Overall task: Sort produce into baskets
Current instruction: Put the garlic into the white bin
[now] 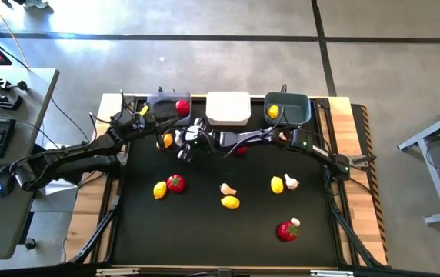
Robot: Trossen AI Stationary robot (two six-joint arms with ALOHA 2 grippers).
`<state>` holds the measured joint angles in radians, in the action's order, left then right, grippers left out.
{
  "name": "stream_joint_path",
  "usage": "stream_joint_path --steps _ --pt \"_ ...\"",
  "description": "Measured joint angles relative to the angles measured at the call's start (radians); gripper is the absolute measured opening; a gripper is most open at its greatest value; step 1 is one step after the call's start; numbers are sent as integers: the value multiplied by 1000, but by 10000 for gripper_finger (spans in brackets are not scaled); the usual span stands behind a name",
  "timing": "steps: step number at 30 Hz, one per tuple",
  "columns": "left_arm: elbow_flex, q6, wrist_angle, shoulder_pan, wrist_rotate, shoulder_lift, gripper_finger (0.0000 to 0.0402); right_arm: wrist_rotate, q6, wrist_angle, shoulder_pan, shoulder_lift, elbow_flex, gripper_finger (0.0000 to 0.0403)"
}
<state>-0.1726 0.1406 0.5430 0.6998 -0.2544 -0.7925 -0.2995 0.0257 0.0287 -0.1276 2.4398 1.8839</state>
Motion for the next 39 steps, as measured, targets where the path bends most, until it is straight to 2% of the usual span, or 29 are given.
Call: stream_joint_path --steps 3,10,13,18,21,31,39 --pt "0 0 0 0 0 0 69 -34 -5 -73 -1 -38 0 218" --pt "0 20 -4 1 1 0 69 -223 1 -362 -31 -175 0 216" --pt "0 21 1 1 5 0 69 -252 3 -485 -61 -231 0 216" --pt "0 23 -2 1 2 0 69 -247 21 -664 -145 -270 1 216" --pt "0 54 -5 1 -1 0 69 -242 -5 -710 -203 -266 0 215" --pt "0 37 -2 0 -3 0 69 -44 1 -742 -345 -253 -2 215" --pt "0 56 2 0 -3 -1 69 -21 13 -697 -368 -246 -117 215"
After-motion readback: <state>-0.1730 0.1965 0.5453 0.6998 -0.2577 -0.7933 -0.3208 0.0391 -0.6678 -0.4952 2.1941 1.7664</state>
